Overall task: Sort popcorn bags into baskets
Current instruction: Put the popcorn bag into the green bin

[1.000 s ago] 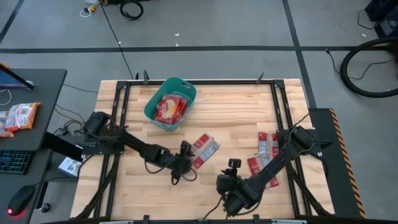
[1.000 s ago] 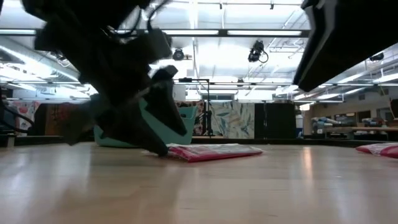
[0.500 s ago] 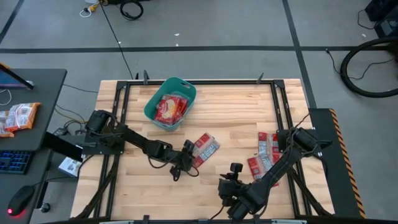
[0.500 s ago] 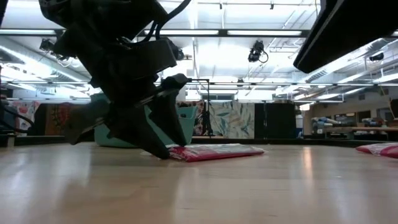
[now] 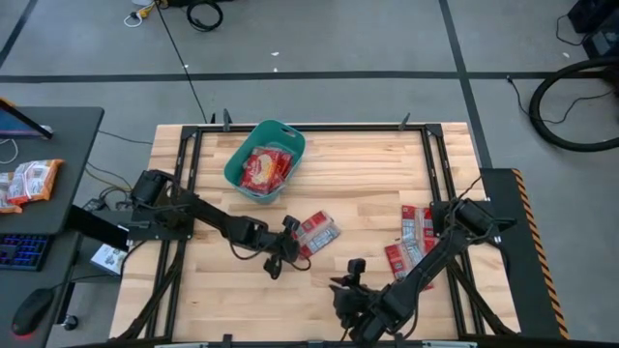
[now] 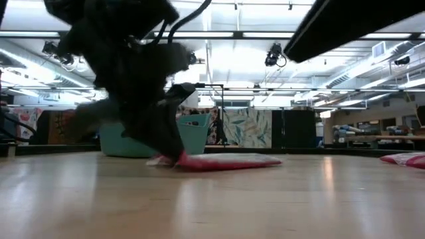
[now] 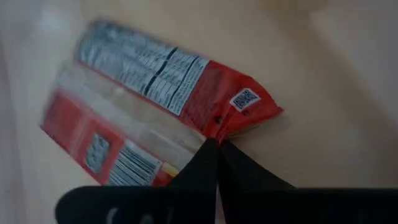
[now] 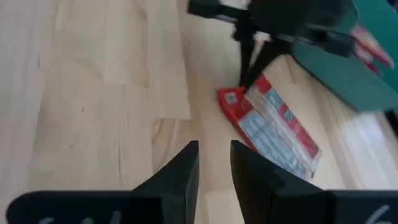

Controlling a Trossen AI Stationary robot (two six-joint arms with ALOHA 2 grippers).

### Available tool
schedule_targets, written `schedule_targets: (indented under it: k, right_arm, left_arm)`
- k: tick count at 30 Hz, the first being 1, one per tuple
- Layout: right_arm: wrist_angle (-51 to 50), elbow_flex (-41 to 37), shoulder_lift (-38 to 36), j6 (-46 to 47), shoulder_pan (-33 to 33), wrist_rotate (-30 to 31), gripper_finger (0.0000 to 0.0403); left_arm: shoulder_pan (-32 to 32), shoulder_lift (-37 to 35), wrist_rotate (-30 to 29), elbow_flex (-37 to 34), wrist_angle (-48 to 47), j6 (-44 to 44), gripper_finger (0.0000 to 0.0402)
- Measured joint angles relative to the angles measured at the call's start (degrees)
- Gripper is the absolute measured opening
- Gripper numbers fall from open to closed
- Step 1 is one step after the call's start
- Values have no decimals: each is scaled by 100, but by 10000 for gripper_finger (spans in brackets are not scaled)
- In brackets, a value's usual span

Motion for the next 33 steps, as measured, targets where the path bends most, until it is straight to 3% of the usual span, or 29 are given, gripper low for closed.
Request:
schedule_targets:
  k: [4, 15, 21, 27, 33]
  right_arm:
    - [693, -301, 4, -710, -112, 13, 105]
    - [758, -431, 8, -1435, -500, 10, 177]
    - [784, -431, 8, -1667, -682, 9, 186]
    - [780, -431, 8, -1702, -818, -51, 155]
    - [789, -431, 8, -1593, -945, -419, 62]
  left_arm:
    - [-13, -259, 213, 212, -59, -511, 5]
    - [-150, -614, 569, 577, -339, -1491, 3]
    - [-327, -614, 603, 751, -334, -1727, 3]
    - [-493, -614, 597, 998, -328, -1811, 5]
    - [-624, -614, 601, 1060, -363, -1851, 9]
